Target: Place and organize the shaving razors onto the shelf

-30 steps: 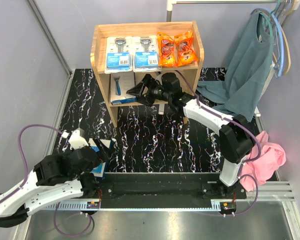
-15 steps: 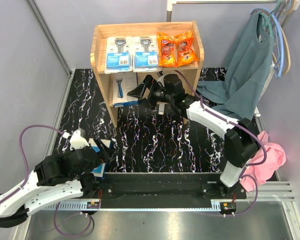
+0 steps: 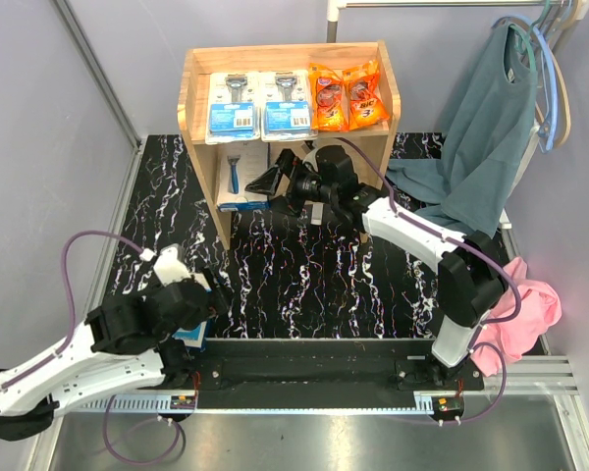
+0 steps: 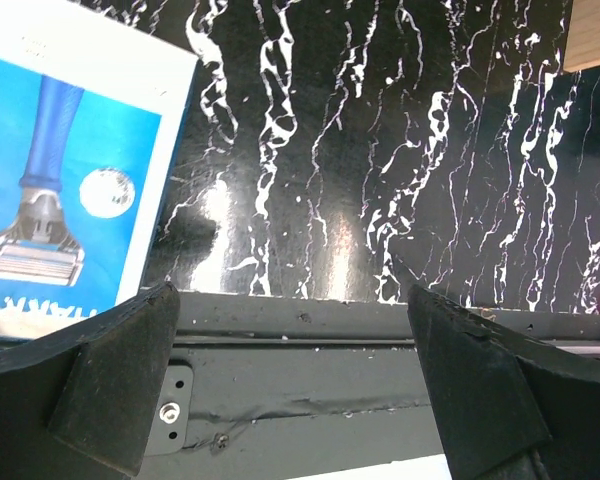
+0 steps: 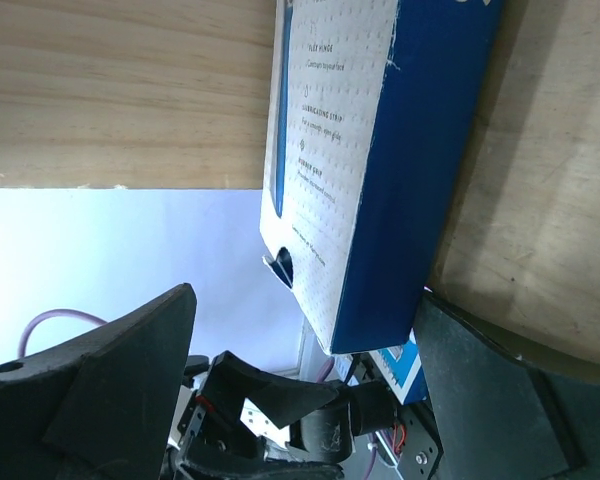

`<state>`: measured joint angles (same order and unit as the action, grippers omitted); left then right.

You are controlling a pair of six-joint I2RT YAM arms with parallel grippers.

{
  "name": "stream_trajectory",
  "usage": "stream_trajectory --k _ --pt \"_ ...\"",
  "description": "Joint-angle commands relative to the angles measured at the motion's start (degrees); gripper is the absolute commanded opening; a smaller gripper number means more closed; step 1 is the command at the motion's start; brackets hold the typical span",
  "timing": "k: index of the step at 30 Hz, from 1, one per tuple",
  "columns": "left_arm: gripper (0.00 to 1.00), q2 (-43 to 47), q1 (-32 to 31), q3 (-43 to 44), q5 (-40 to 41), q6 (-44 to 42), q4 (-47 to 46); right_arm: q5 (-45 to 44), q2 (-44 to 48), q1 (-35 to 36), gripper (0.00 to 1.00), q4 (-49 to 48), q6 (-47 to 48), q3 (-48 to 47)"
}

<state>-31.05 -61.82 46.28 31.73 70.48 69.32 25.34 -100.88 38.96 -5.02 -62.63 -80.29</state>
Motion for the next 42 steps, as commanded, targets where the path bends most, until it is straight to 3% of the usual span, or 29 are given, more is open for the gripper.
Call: stream_trajectory --k 1,14,30,42 --pt "0.99 -3.7 -0.1 3.9 1.2 -4.7 -5.7 -0.8 -1.8 0.0 0.98 1.0 1.0 -2.6" --pt "0.94 -20.1 2.4 15.5 1.0 -18.4 -13.1 -1.4 -0.3 0.1 1.00 1.1 0.5 1.1" --pt "0.93 -18.4 5.2 12.8 -1.4 -19.9 -15.0 -5.5 2.4 0.2 0.99 8.4 1.7 3.1" --pt "0.93 -15.8 6.2 10.8 -2.9 -20.7 -14.8 -6.4 7.8 0.8 1.00 8.4 2.6 8.7"
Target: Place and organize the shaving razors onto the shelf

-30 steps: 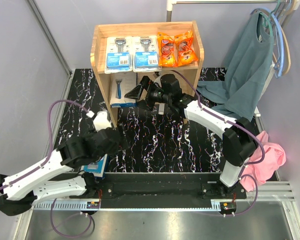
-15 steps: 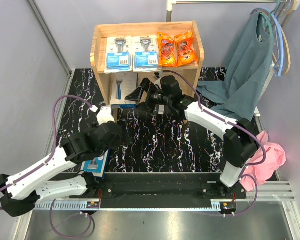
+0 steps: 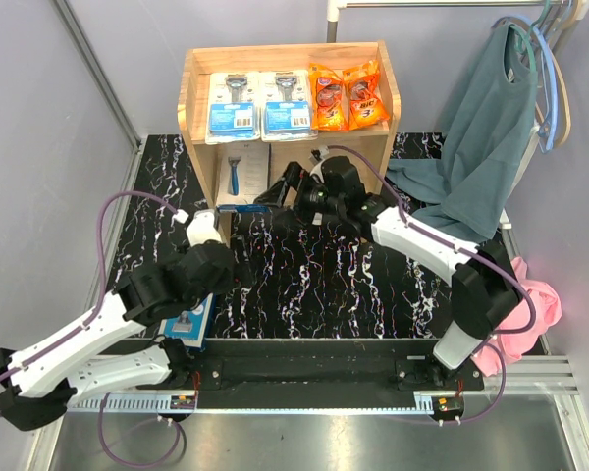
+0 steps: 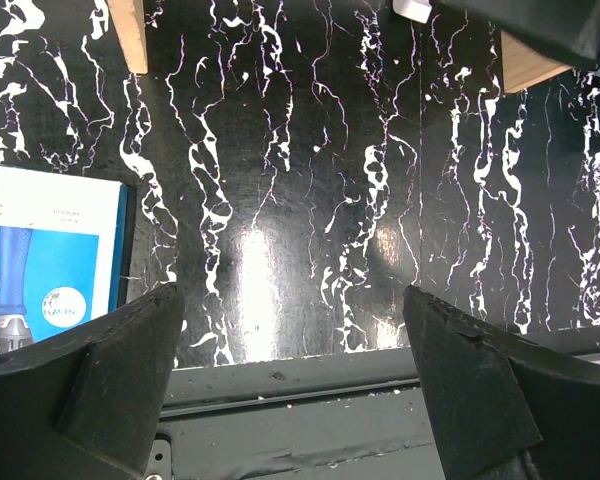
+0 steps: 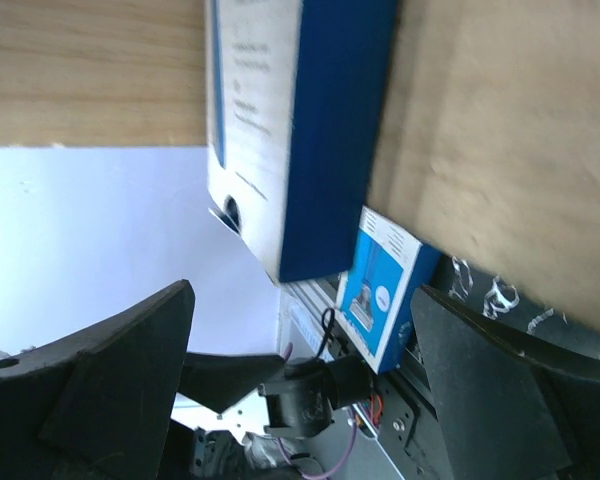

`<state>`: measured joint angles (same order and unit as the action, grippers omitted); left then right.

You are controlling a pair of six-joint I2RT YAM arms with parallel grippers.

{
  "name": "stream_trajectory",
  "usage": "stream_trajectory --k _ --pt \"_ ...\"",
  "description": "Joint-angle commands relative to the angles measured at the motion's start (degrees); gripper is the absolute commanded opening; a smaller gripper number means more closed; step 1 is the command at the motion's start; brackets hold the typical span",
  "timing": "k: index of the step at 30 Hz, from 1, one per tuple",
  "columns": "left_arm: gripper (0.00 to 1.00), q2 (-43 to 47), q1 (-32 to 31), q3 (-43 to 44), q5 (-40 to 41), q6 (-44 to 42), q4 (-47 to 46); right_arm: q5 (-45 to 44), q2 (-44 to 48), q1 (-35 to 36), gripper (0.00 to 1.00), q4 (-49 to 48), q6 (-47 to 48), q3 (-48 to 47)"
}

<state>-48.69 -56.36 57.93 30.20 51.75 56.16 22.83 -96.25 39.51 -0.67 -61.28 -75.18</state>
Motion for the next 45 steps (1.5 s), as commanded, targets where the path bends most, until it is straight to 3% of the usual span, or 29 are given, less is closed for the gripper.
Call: stream_trajectory --k 1,9,18,26,30,33,36,45 --pt "0.93 1.8 1.2 -1.1 -1.6 -2.4 -1.0 -4.1 4.5 0.3 1.00 3.9 1.2 4.3" --pt "0.99 2.3 6.3 -6.2 -8.6 -3.7 -0.6 -8.3 13.3 3.7 1.00 7.2 2.6 11.3" --pt "0.99 2.8 22.5 -12.6 -16.5 -4.7 0.3 -15.7 14.4 14.1 1.00 14.4 4.0 11.9" --pt "0.99 -0.4 43.2 -12.1 -21.8 -12.2 -0.6 -16.5 7.8 21.1 1.00 8.9 -0.2 14.9" --pt "0.99 -5.4 55.3 -12.3 -32.0 -17.7 -3.6 -16.0 5.7 22.1 1.00 7.0 -1.0 15.4" --pt "0.99 -9.6 67.7 -12.4 -38.3 -22.7 -6.1 -15.6 5.4 22.2 1.00 5.9 -1.6 16.1" --pt "0.99 -13.0 74.0 -12.5 -41.2 -25.1 -7.6 -15.8 5.5 22.2 1.00 5.5 -1.7 16.9" --pt "0.99 -23.7 76.5 -12.1 -42.5 -27.0 -10.5 -14.9 4.6 22.2 1.00 4.0 -2.3 17.6"
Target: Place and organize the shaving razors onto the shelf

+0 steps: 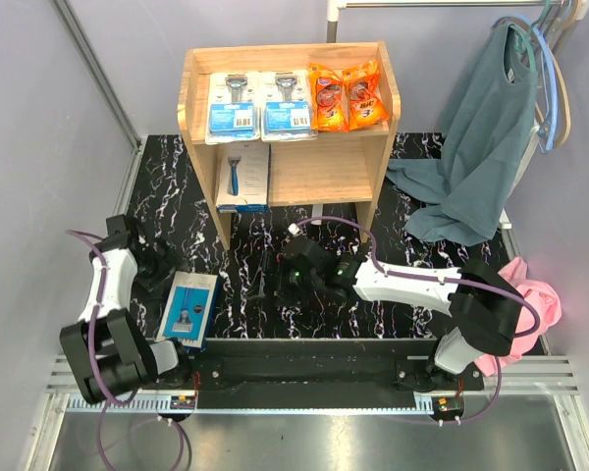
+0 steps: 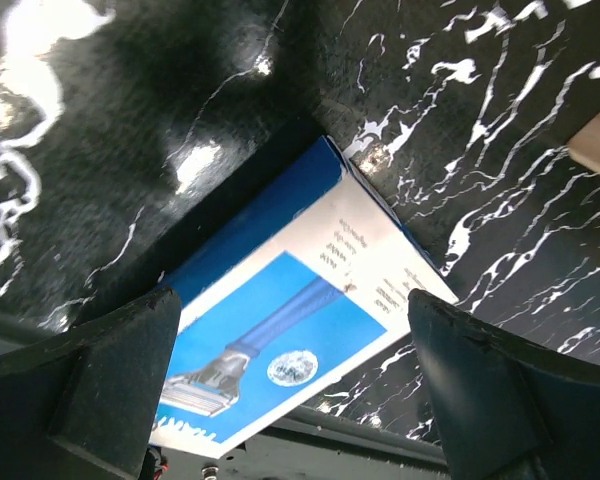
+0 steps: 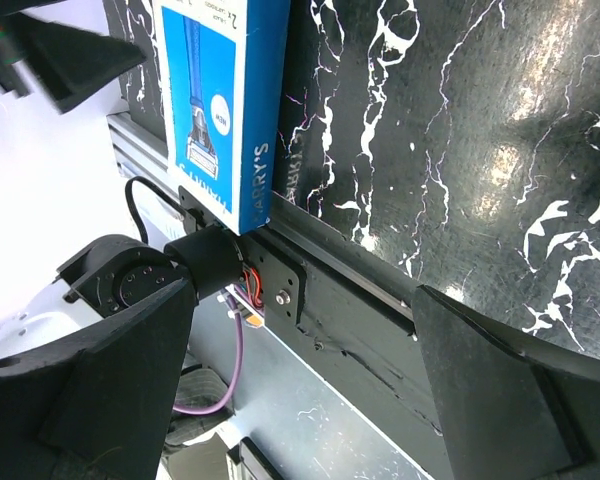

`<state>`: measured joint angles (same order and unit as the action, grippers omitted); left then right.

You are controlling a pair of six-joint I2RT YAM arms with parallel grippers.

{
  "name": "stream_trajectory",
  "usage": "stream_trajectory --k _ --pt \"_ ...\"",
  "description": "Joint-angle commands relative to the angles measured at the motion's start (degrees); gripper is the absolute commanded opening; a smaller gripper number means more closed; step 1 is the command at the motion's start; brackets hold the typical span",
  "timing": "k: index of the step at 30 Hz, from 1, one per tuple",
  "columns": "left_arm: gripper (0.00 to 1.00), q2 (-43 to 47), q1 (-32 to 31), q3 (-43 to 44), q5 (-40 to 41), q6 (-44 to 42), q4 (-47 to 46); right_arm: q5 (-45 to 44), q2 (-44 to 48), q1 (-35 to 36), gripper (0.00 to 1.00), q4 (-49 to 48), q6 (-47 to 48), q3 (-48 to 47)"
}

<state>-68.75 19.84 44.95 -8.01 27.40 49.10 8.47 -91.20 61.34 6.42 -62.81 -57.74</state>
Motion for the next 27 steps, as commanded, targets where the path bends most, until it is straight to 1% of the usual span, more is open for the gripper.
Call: stream_trajectory --k 1,3,7,11,15,22,27 --pt "0.99 -5.7 0.3 0.9 -4.7 -2.8 -3.5 -0.4 -0.6 0.4 1.00 -3.2 -0.8 0.3" --pt "0.99 -7.4 0.3 0.9 -6.1 -3.2 -3.8 -0.2 -0.8 0.4 1.00 -3.8 -1.1 0.8" --pt "0.99 -9.7 0.3 1.0 -6.4 -3.5 -4.7 0.5 -1.2 0.4 1.00 -5.5 -1.9 1.8" --pt "0.99 -12.5 0.2 0.7 -9.8 -4.4 -5.2 0.7 -1.4 0.4 1.00 -5.9 -2.2 3.1" --pt "0.99 -14.6 -0.9 0.2 -12.3 -4.7 -5.5 1.5 -2.1 0.4 1.00 -9.3 -3.1 4.3" --pt "0.99 -18.0 -9.3 0.1 -13.1 -2.6 -7.5 2.4 -5.4 0.4 1.00 -12.6 -4.3 5.0" --pt "0.99 -19.1 -14.9 -3.2 -14.6 1.8 -11.7 3.9 -8.5 0.4 1.00 -17.0 -6.3 6.6"
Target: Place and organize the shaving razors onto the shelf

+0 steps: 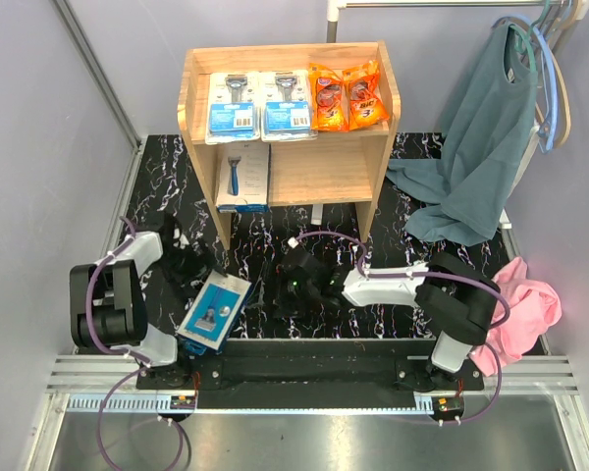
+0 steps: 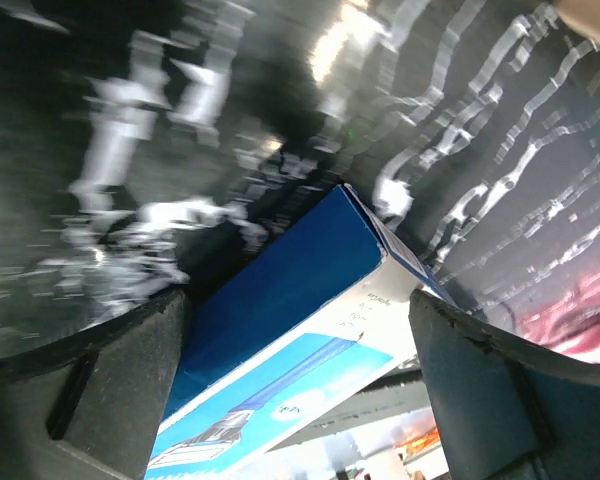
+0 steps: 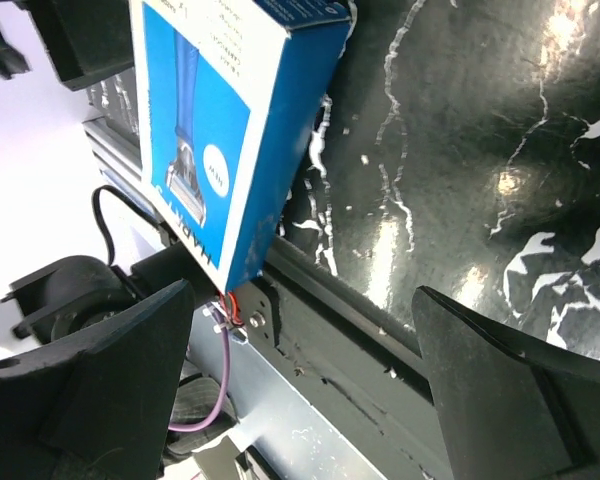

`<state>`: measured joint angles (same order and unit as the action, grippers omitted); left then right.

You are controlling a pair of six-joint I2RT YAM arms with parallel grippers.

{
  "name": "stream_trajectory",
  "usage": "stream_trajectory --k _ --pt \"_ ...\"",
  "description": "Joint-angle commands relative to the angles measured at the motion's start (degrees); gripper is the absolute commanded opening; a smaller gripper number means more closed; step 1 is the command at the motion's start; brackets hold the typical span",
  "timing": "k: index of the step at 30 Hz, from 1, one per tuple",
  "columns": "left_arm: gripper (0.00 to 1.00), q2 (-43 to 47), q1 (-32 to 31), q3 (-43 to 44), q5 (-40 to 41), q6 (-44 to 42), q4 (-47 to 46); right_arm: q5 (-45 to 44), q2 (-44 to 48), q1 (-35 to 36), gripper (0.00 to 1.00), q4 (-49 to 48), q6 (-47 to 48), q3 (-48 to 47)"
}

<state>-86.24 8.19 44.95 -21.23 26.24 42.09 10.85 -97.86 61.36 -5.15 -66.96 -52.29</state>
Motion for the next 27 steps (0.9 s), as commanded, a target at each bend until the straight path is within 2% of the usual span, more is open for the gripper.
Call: stream_trajectory --k 1,11,22,27 --pt "0.99 -1.5 -3.9 -3.6 -1.7 3.5 -5.1 1.7 -2.5 0.3 1.00 -6.4 -2.5 1.2" --pt "0.99 4.7 -10.5 -9.3 -3.0 11.2 -9.3 2.4 -4.4 0.3 0.99 -8.4 -3.4 2.1" --pt "0.99 19.0 -17.4 -17.3 -5.6 20.2 -11.9 3.2 -6.5 0.3 0.98 -12.0 -2.9 1.8" --pt "0.99 23.7 -18.0 -18.5 -7.8 20.9 -11.5 2.3 -5.1 0.3 0.98 -12.9 -2.5 2.6"
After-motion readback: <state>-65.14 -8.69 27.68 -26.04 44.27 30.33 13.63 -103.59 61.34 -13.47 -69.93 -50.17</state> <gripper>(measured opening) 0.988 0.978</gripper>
